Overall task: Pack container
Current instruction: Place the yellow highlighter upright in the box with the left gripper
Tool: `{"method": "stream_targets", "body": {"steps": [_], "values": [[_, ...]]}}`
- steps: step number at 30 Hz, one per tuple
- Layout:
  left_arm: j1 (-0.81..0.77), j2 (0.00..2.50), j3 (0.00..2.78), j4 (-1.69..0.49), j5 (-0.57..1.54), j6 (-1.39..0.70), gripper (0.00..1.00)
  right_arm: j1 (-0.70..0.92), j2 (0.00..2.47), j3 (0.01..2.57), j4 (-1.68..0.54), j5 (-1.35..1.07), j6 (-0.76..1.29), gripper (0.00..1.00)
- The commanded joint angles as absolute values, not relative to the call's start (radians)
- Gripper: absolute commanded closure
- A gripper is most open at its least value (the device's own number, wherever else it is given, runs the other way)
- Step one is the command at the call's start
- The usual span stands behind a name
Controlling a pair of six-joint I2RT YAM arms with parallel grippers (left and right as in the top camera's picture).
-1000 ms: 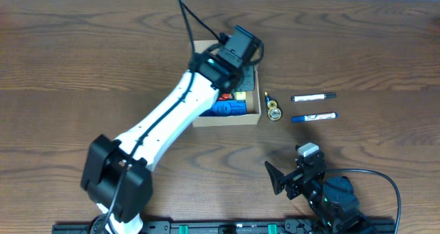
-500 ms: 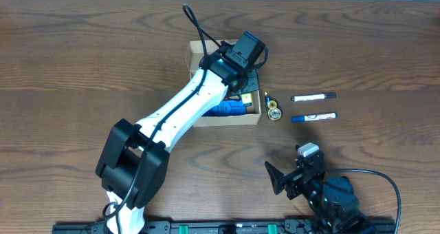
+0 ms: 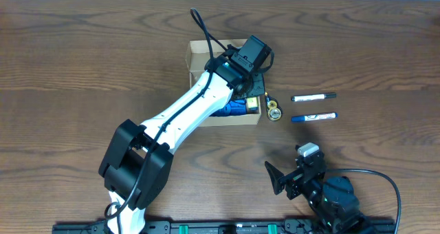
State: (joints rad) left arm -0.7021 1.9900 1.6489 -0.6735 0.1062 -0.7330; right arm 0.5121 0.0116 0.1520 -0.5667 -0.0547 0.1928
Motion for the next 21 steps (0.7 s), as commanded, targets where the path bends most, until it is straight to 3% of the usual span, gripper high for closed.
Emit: {"method": "stream_targets", "body": {"steps": [1,11,21], "values": [[-0.701,2.001,1.644,-0.675,0.114,-0.729,0.58,0.523,0.006,0.149,-0.568,-0.049,0.178,0.01],[-0.701,2.000,1.646,-0.675,0.132,-0.714,0.61,0.523,0.006,0.149,-0.568,-0.049,0.178,0.01],[-0.654,1.836,1.654,-0.836,0.062,-0.467,0.57,0.523,0.006,0.149,-0.568,-0.049,0.178,0.01]]}}
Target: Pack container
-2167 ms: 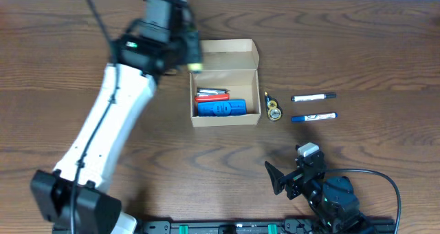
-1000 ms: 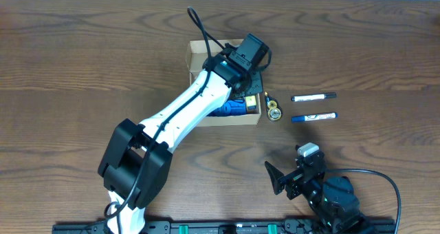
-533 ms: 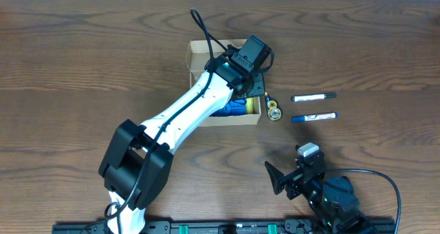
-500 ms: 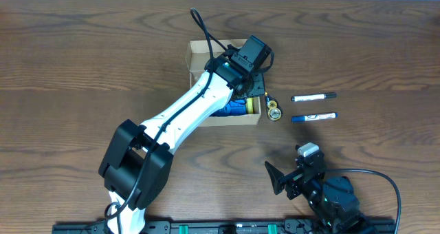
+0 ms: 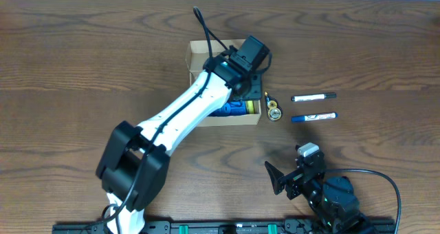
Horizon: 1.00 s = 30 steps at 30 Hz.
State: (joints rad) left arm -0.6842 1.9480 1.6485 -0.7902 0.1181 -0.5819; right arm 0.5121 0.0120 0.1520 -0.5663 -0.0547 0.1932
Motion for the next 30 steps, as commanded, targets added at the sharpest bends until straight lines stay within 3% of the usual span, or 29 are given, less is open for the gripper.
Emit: {"method": "stream_targets", "body": {"steps": [1,11,24,28,30], "values": [[-0.645,1.801,1.654,-0.881,0.034,-0.440,0.53,0.523,0.006,0.149,-0.568,-0.049,0.178,0.01],[-0.615,1.526,1.654,-1.165,-0.035,-0.064,0.53,0.523,0.006,0.149,-0.568,-0.049,0.178,0.01],[-0.614,1.391,1.654,-1.391,-0.062,0.076,0.54,0.523,0.006,0.149,-0.568,-0.049,0.178,0.01],[-0.614,1.371,1.654,-1.439,-0.049,0.101,0.47,0.523,0.006,0.149,-0.568,-0.049,0.178,0.01],[-0.614,1.367,1.654,-1.443,-0.044,0.097,0.20,0.523,0.006,0.149,-0.568,-0.049,0.178,0.01]]}}
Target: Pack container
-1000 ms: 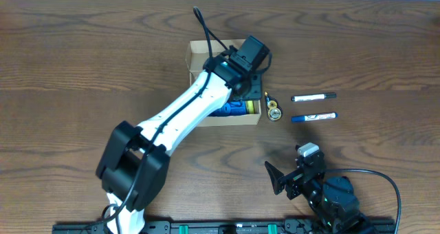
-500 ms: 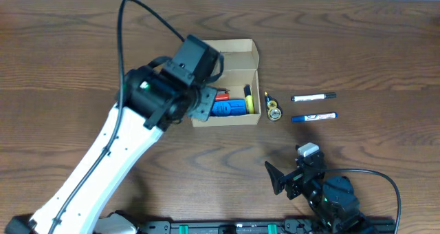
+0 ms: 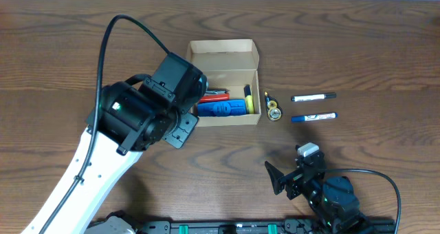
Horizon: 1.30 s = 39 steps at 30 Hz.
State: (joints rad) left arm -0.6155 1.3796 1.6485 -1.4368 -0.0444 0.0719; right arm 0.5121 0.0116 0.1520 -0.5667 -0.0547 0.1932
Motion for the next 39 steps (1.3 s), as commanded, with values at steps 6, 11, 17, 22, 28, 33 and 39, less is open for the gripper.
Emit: {"method": "stream_targets", "body": {"steps": [6,11,17,22,28,33,39], "values": [[-0.616,1.367,1.654,-1.443,-0.033,0.064,0.05,0.523,0.006,0.149,-0.567,-0.033,0.176,0.01],[-0.616,1.367,1.654,-1.443,-0.033,0.064,0.05,0.523,0.006,0.149,-0.568,0.033,0.178,0.01],[-0.616,1.367,1.654,-1.443,-0.033,0.064,0.05,0.523,0.006,0.149,-0.566,0.032,0.179,0.01],[-0.616,1.367,1.654,-1.443,-0.033,0.064,0.05,0.523,0.006,0.149,-0.565,-0.101,0.360,0.01],[-0.616,1.367,1.654,-1.443,-0.033,0.064,0.05,0.521,0.007,0.150,-0.543,-0.208,0.528,0.01],[-0.616,1.367,1.654,-1.443,-0.033,0.064,0.05,0.496,0.041,0.165,-0.455,-0.207,0.530,0.01],[-0.616,1.367,1.654,-1.443,-0.033,0.064,0.05,0.454,0.233,0.265,-0.467,-0.211,0.498,0.01]]}}
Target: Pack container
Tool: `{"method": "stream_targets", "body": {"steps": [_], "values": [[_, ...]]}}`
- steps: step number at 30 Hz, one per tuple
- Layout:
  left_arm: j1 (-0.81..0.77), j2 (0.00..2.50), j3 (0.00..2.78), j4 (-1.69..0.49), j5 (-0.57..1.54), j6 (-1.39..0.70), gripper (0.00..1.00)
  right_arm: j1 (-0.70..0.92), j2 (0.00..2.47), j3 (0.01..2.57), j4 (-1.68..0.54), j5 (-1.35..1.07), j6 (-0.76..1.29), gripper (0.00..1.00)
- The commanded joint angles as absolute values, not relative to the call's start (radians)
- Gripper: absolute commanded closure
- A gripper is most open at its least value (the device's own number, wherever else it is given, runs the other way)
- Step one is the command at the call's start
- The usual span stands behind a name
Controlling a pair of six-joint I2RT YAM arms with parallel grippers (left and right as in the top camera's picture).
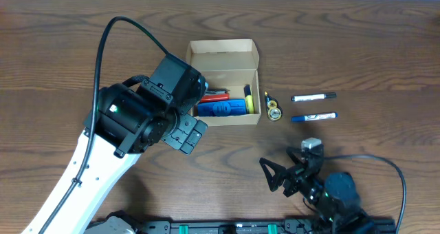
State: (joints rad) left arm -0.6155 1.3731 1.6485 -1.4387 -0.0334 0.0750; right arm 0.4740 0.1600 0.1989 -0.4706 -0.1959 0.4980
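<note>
The open cardboard box [223,48] stands at the table's middle. A blue item [223,109], a red-handled tool [216,94] and a yellow-and-black item [248,102] lie along its near side. Right of the box lie a small yellow round item [273,110], a black marker [313,96] and a blue marker [313,116]. My left gripper [188,133] hovers just outside the box's near left corner, fingers apart and empty. My right gripper [271,175] is low near the front edge, below the markers, open and empty.
The left arm's white link [75,179] slants across the table's left front, and its black cable [110,41] arcs over the left side. The right arm's base [337,199] sits at the front right. Bare wood surrounds the box.
My right gripper has lifted off its rest a little toward the table's middle, and its fingers now show spread. My left gripper has shifted slightly right and nearer the front.
At first my left gripper was down in the right end of the box, and it stayed there a moment later. By the third moment it had drawn back to the box's left, baring the blue, red and yellow-black items inside. The right arm has only now stirred.
</note>
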Motion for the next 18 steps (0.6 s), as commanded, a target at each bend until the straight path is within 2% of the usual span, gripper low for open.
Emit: {"method": "stream_targets", "body": {"steps": [1,10,15,18], "values": [[-0.616,1.367,1.654,-1.443,-0.033,0.064,0.05,0.449,0.281,0.293,-0.467,-0.211,0.476,0.01],[-0.616,1.367,1.654,-1.443,-0.033,0.064,0.05,0.398,0.710,0.578,-0.462,-0.219,0.309,0.01],[-0.616,1.367,1.654,-1.443,-0.033,0.064,0.05,0.394,0.846,0.668,-0.397,-0.233,0.303,0.01],[-0.616,1.367,1.654,-1.443,-0.033,0.064,0.05,0.385,0.887,0.672,-0.355,-0.208,0.224,0.01]]}}
